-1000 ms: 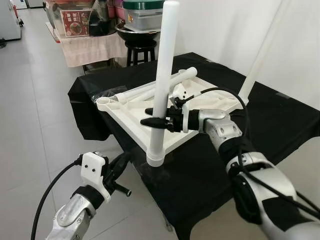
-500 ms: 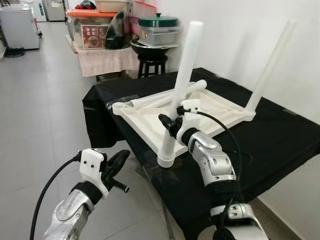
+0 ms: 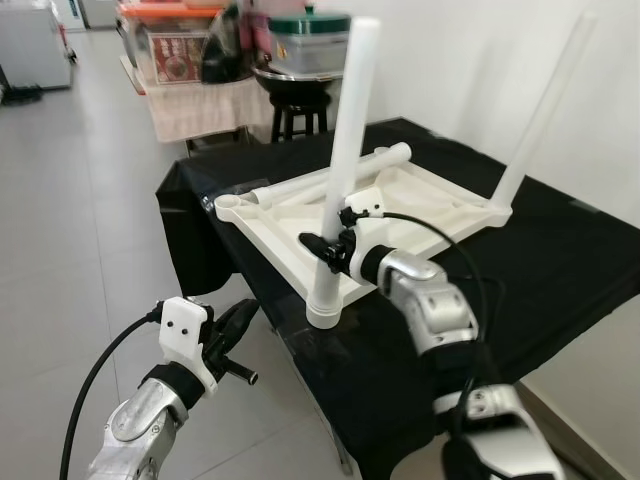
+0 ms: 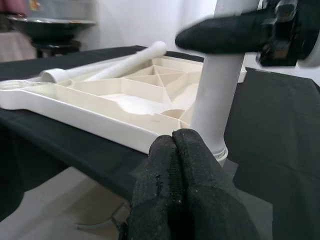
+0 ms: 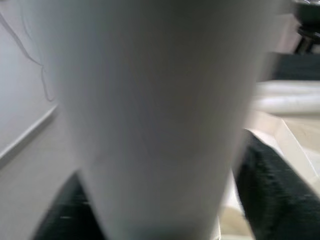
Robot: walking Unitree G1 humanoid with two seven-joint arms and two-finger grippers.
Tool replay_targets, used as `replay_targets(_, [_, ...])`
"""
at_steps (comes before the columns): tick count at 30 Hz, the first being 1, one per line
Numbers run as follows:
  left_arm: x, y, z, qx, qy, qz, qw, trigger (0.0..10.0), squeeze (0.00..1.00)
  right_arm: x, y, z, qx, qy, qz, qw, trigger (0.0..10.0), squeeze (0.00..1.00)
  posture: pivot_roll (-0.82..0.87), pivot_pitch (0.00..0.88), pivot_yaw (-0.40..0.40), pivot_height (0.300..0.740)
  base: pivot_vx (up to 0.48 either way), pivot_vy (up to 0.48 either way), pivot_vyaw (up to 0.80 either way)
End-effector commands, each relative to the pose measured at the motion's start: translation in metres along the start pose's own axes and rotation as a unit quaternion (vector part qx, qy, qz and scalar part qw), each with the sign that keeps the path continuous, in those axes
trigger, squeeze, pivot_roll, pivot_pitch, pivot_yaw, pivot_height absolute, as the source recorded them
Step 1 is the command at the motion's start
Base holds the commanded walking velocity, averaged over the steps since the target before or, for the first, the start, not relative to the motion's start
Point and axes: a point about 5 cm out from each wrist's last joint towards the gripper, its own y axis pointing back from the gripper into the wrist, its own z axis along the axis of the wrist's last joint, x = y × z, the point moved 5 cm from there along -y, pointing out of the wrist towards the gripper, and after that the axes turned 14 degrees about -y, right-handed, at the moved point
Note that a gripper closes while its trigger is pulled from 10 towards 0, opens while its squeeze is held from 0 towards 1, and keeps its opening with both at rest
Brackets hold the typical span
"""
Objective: Building children table
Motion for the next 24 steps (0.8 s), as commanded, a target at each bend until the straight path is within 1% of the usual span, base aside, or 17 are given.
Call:
replay_targets(1, [-0.003,0.000,0.000,-0.002,0.005,-0.004,1.000,10.0,0.00,0.013,-0.003,0.010,0.000,0.029,0.083,0.996,10.0,0.00,0.05,0.000,-0.067,0.740,0.000,0.000,0.00])
replay_targets(2, [-0.003,0.000,0.000,-0.002,0.005,-0.004,1.000,10.0,0.00,0.013,-0.003,0.010,0.000,0.029,0.083,0.996,10.0,0.00,0.05,0.000,-0.067,0.740,0.000,0.000,0.00])
replay_targets(3, [-0.004,0.000,0.001,-0.002,0.005,-0.004,1.000,10.0,0.00,0.018,-0.002,0.013,0.012,0.055,0.132,0.990,10.0,0.00,0.06,0.000,-0.069,0.740,0.000,0.000,0.00])
replay_targets(4, [-0.005,0.000,0.001,-0.002,0.005,-0.004,1.000,10.0,0.00,0.020,0.000,0.013,0.023,0.071,0.163,0.984,10.0,0.00,0.06,0.000,-0.070,0.740,0.000,0.000,0.00])
replay_targets(5, [-0.005,0.000,0.001,-0.002,0.005,-0.004,1.000,10.0,0.00,0.020,0.000,0.013,0.023,0.071,0.163,0.984,10.0,0.00,0.06,0.000,-0.070,0.740,0.000,0.000,0.00])
replay_targets(6, [-0.007,0.001,0.002,-0.002,0.005,-0.006,1.000,10.0,0.00,0.025,0.000,0.011,0.046,0.071,0.204,0.975,10.0,0.00,0.08,0.000,-0.074,0.740,0.000,0.000,0.00])
replay_targets(8, [-0.007,0.001,0.002,-0.002,0.005,-0.006,1.000,10.0,0.00,0.025,0.000,0.011,0.046,0.071,0.204,0.975,10.0,0.00,0.08,0.000,-0.074,0.740,0.000,0.000,0.00])
replay_targets(9, [-0.008,0.002,0.003,-0.002,0.005,-0.007,1.000,10.0,0.00,0.027,-0.001,0.010,0.057,0.067,0.221,0.971,10.0,0.00,0.09,0.000,-0.075,0.740,0.000,0.000,0.00])
replay_targets(12, [-0.008,0.002,0.003,-0.002,0.005,-0.007,1.000,10.0,0.00,0.027,-0.001,0.010,0.057,0.067,0.221,0.971,10.0,0.00,0.09,0.000,-0.075,0.740,0.000,0.000,0.00])
replay_targets(14, [-0.011,0.005,0.004,-0.001,0.004,-0.010,1.000,10.0,0.00,0.030,-0.003,0.003,0.087,0.063,0.249,0.963,10.0,0.00,0.10,0.000,-0.078,0.740,0.000,0.000,0.00])
replay_targets(17, [-0.011,0.007,0.004,-0.001,0.004,-0.012,1.000,10.0,0.00,0.029,-0.004,-0.002,0.100,0.058,0.251,0.961,10.0,0.00,0.10,0.000,-0.077,0.740,0.000,0.000,0.00])
replay_targets(18, [-0.012,0.008,0.005,-0.001,0.004,-0.013,1.000,10.0,0.00,0.028,-0.004,-0.009,0.113,0.056,0.252,0.959,10.0,0.00,0.11,0.002,-0.077,0.740,0.000,0.000,0.00])
replay_targets(20, [-0.013,0.009,0.005,0.000,0.004,-0.015,1.000,10.0,0.00,0.027,-0.005,-0.015,0.124,0.054,0.252,0.958,10.0,0.00,0.12,0.003,-0.076,0.740,0.000,0.000,0.00])
replay_targets(21, [-0.014,0.010,0.005,0.000,0.003,-0.017,1.000,10.0,0.00,0.027,-0.004,-0.020,0.132,0.051,0.256,0.956,9.5,0.00,0.12,0.005,-0.075,0.740,0.000,0.000,0.00])
replay_targets(22, [-0.014,0.011,0.005,0.001,0.003,-0.018,1.000,10.0,0.00,0.027,-0.003,-0.023,0.136,0.048,0.260,0.955,9.5,0.00,0.12,0.005,-0.075,0.740,0.000,0.000,0.00])
replay_targets(23, [-0.014,0.011,0.005,0.001,0.003,-0.018,1.000,10.0,0.00,0.027,-0.003,-0.024,0.138,0.047,0.263,0.954,3.6,0.00,0.12,0.005,-0.075,0.740,0.000,0.000,0.00])
replay_targets(24, [-0.015,0.012,0.005,0.002,0.003,-0.019,1.000,10.0,0.00,0.026,-0.003,-0.023,0.135,0.037,0.261,0.955,0.0,0.00,0.12,0.004,-0.074,0.740,0.000,0.000,0.00])
